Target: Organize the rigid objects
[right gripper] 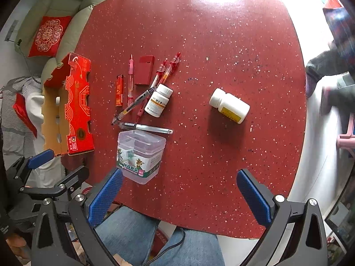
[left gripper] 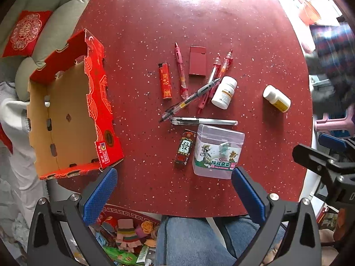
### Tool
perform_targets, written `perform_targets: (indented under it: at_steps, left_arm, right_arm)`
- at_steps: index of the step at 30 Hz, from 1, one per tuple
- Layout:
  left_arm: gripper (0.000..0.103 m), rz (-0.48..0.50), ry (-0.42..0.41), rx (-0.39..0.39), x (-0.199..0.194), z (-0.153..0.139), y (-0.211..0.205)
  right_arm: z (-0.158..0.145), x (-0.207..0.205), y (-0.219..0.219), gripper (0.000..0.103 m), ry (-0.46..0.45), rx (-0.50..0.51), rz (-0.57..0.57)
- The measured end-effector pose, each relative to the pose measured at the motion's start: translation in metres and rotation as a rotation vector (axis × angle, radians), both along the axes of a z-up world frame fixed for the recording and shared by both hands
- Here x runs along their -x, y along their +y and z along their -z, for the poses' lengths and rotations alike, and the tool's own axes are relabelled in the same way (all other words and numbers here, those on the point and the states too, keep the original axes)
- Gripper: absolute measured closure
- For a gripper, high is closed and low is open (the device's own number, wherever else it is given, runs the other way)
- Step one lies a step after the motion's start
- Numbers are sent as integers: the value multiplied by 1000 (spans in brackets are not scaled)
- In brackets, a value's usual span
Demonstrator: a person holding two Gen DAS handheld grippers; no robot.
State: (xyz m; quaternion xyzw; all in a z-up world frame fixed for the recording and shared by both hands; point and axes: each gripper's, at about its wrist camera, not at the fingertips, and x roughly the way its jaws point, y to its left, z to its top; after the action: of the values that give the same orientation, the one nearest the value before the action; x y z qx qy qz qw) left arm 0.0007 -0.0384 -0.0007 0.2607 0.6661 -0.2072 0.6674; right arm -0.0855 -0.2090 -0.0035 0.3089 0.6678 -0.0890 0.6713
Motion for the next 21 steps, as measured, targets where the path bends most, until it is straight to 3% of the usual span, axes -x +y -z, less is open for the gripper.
perform_targets:
  at_steps: [21]
  left_arm:
    - [0,-10,-24,-20,5,-2,9]
  right_arm:
    - [5,6,-2,0,-4,-22,4]
